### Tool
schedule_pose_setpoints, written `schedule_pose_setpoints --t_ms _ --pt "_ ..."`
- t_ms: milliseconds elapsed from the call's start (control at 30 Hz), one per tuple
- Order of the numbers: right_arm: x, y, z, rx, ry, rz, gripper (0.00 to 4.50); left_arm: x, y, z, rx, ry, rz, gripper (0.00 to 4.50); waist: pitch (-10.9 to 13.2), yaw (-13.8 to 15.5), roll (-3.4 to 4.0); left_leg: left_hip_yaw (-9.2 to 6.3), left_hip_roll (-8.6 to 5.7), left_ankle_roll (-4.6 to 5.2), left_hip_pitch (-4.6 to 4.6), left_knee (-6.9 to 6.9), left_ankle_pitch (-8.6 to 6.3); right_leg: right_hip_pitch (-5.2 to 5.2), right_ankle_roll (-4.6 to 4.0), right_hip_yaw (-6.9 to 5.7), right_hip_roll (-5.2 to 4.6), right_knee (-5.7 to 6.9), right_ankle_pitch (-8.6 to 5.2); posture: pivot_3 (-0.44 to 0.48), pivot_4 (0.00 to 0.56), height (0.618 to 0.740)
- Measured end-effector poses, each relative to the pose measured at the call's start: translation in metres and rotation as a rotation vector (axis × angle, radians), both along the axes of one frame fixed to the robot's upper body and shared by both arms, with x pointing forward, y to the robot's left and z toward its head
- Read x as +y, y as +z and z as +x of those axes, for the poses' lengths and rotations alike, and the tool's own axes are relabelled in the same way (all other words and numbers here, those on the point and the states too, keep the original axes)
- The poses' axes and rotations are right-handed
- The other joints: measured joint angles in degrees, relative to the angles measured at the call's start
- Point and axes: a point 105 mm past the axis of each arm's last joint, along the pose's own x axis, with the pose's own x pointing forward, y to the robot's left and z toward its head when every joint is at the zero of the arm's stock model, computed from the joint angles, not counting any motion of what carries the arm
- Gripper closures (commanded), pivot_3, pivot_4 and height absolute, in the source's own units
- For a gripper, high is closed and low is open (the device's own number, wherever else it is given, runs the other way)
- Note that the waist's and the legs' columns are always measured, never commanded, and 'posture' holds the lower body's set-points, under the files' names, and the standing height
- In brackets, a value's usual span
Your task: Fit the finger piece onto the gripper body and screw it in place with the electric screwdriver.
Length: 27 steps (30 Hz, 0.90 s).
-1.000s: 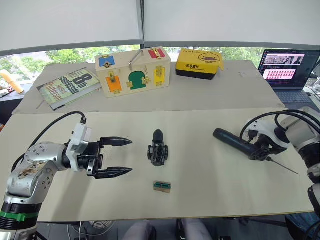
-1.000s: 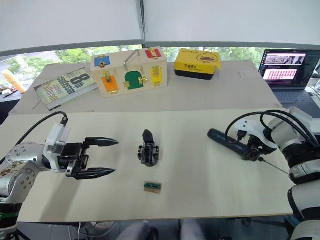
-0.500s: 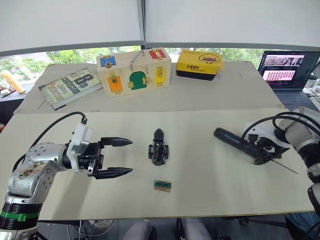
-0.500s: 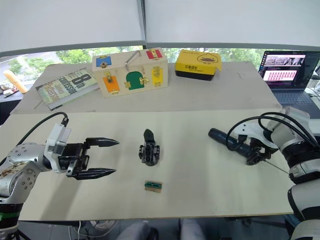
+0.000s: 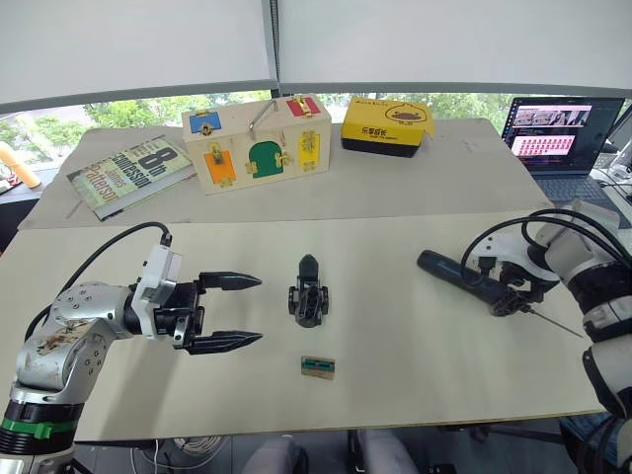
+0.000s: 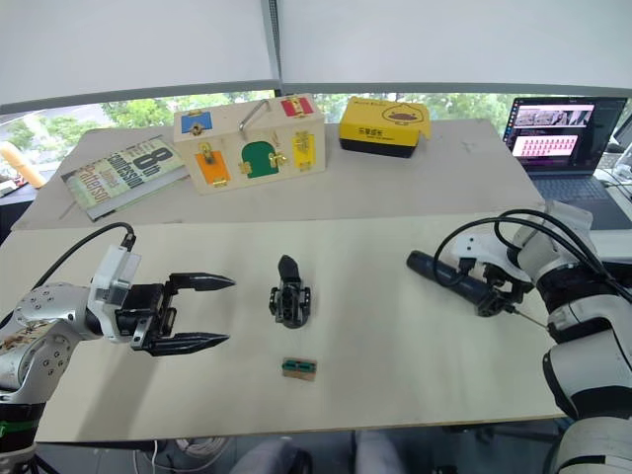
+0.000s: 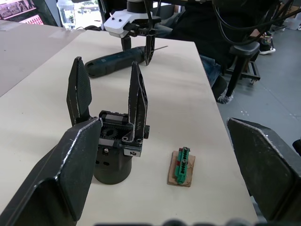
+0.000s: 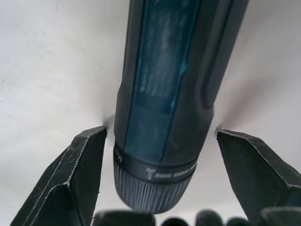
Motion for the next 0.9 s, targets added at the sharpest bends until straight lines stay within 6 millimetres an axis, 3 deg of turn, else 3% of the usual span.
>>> schedule_pose_setpoints --t_ms 200,367,467,533,600,667,767,900 --pt "0.000 0.000 0.002 -0.013 0.001 -0.018 2.55 0.000 0.000 0.000 0.001 0.000 0.000 0.00 0.00 0.01 0.00 0.00 0.00 0.00 0.00 0.00 0.00 0.00 0.00 0.01 0.00 0.00 0.00 0.000 0.150 0.740" --pt "0.010 0.004 0.004 -0.030 0.047 -0.019 2.59 0.000 -0.001 -0.001 0.002 -0.006 0.002 0.00 0.00 -0.06 0.01 0.06 -0.01 -0.02 -0.07 -0.01 0.01 -0.21 -0.04 0.07 -0.01 0.22 -0.02 0.000 0.150 0.740" --pt "0.004 0.012 0.002 -0.058 0.052 -0.026 2.59 0.000 -0.004 -0.005 0.018 -0.033 0.016 0.00 0.04 0.16 0.07 0.09 -0.08 -0.03 -0.24 -0.01 0.02 -0.46 -0.09 0.06 -0.11 0.43 -0.05 0.000 0.150 0.740" --pt "0.000 0.026 0.001 -0.104 0.038 0.003 2.59 0.003 -0.010 -0.006 0.034 -0.041 0.038 0.00 0.11 0.25 0.18 0.08 -0.12 -0.04 -0.28 0.00 0.03 -0.51 -0.09 0.03 -0.15 0.43 -0.05 0.000 0.150 0.740" --pt "0.004 0.057 -0.004 -0.204 0.034 0.102 2.59 0.006 -0.017 -0.008 0.043 -0.051 0.059 0.00 0.18 0.24 0.30 0.08 -0.12 -0.03 -0.36 0.00 0.03 -0.57 -0.09 0.02 -0.16 0.42 -0.05 0.000 0.150 0.740" --pt "0.011 0.076 -0.007 -0.267 0.040 0.160 2.59 0.007 -0.020 -0.009 0.041 -0.058 0.065 0.00 0.18 0.24 0.30 0.05 -0.10 -0.04 -0.37 0.01 0.03 -0.57 -0.10 -0.02 -0.15 0.42 -0.06 0.000 0.150 0.740" --pt "0.035 0.102 -0.017 -0.380 -0.024 0.407 2.59 0.012 -0.026 -0.010 0.020 -0.053 0.091 0.00 0.18 0.10 0.29 0.07 -0.08 -0.04 -0.34 -0.02 0.03 -0.54 -0.10 0.05 -0.15 0.44 -0.06 0.000 0.150 0.740" --pt "0.079 0.116 -0.036 -0.471 -0.001 0.740 2.59 0.016 -0.034 -0.011 0.020 -0.044 0.115 0.00 0.19 0.48 0.27 0.07 -0.08 -0.04 -0.35 -0.01 0.03 -0.55 -0.10 0.04 -0.15 0.52 -0.06 0.000 0.150 0.740"
